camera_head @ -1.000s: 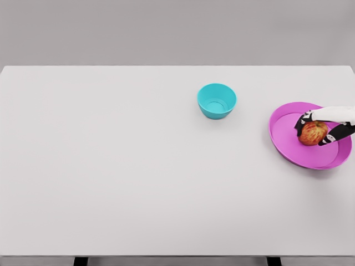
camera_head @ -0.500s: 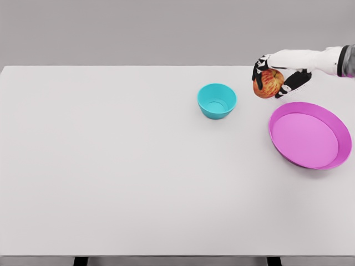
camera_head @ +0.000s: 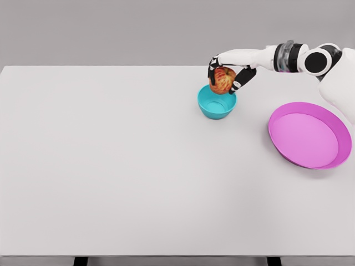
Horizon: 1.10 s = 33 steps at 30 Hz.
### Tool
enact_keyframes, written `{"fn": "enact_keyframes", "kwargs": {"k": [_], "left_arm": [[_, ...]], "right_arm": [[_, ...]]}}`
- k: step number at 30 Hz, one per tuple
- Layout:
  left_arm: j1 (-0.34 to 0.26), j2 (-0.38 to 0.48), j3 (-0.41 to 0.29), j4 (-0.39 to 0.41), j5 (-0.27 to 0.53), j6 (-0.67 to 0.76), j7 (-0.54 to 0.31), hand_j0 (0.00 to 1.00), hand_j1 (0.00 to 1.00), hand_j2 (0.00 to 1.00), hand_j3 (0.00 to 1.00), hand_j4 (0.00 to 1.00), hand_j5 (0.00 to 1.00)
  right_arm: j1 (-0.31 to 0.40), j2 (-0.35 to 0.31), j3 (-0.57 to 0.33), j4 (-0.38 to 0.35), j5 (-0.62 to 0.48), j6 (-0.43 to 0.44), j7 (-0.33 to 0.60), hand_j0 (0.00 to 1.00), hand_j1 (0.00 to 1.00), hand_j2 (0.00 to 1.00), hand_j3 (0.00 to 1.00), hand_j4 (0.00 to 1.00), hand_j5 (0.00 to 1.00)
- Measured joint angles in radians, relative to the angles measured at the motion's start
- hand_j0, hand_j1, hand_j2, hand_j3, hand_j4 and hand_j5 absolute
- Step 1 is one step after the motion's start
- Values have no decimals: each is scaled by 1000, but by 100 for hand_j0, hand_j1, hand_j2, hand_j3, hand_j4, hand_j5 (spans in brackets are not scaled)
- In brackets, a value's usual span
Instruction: Put the apple from the pink plate into the blue bowl with your right arm
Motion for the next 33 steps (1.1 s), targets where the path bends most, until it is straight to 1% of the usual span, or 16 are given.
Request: {"fn": "enact_keyframes", "kwargs": {"k": [3,7,9,14,15,16,18,20,21,22,24,25,26,27,29,33], "left_arm": [[2,0,0,0,0,0,0,100,100,100,100,100,100],[0,0,0,0,0,0,0,100,100,100,100,100,100],[0,0,0,0,0,0,0,100,100,100,100,100,100],[0,0,0,0,0,0,0,100,100,100,100,100,100],[0,0,0,0,0,0,0,100,100,100,100,100,100],[0,0,0,0,0,0,0,100,100,100,100,100,100],[0,0,0,0,0,0,0,100,100,100,100,100,100],[0,0,0,0,0,0,0,100,100,100,100,100,100],[0,0,0,0,0,0,0,100,100,100,100,100,100],[0,0,0,0,0,0,0,100,100,100,100,100,100],[0,0,0,0,0,0,0,100,100,100,100,100,100],[0,0,0,0,0,0,0,100,100,100,100,100,100],[0,0,0,0,0,0,0,100,100,100,100,100,100],[0,0,0,0,0,0,0,100,100,100,100,100,100],[0,0,0,0,0,0,0,100,100,100,100,100,100],[0,0,0,0,0,0,0,100,100,100,100,100,100]], "right_arm": [[8,1,-9,4,21,2,0,83,83,83,83,83,83],[11,-3,-22,-1,47,3,-1,96,96,96,96,96,96],[11,-11,-24,-7,51,3,-1,100,100,100,100,100,100],[14,-34,-30,-48,56,6,-1,100,100,100,100,100,100],[38,-54,-38,-80,57,4,0,100,100,100,100,100,100],[75,-96,-56,-142,58,4,-1,100,100,100,100,100,100],[146,-211,-100,-314,55,1,0,100,100,100,100,100,100],[172,-337,-131,-485,28,-4,0,100,100,100,100,100,100],[187,-397,-140,-557,6,-17,0,100,100,100,100,100,100],[196,-452,-146,-608,-24,-29,0,100,100,100,100,100,100],[241,-537,-162,-669,-72,-44,0,100,100,100,100,100,100],[285,-565,-187,-687,-92,-49,0,100,100,100,100,100,100],[356,-583,-230,-701,-105,-54,0,100,100,100,100,100,100],[408,-595,-281,-713,-117,-56,0,100,100,100,100,100,100],[416,-612,-353,-733,-133,-57,0,100,100,100,100,100,100],[459,-639,-413,-768,-143,-59,0,100,100,100,100,100,100]]}}
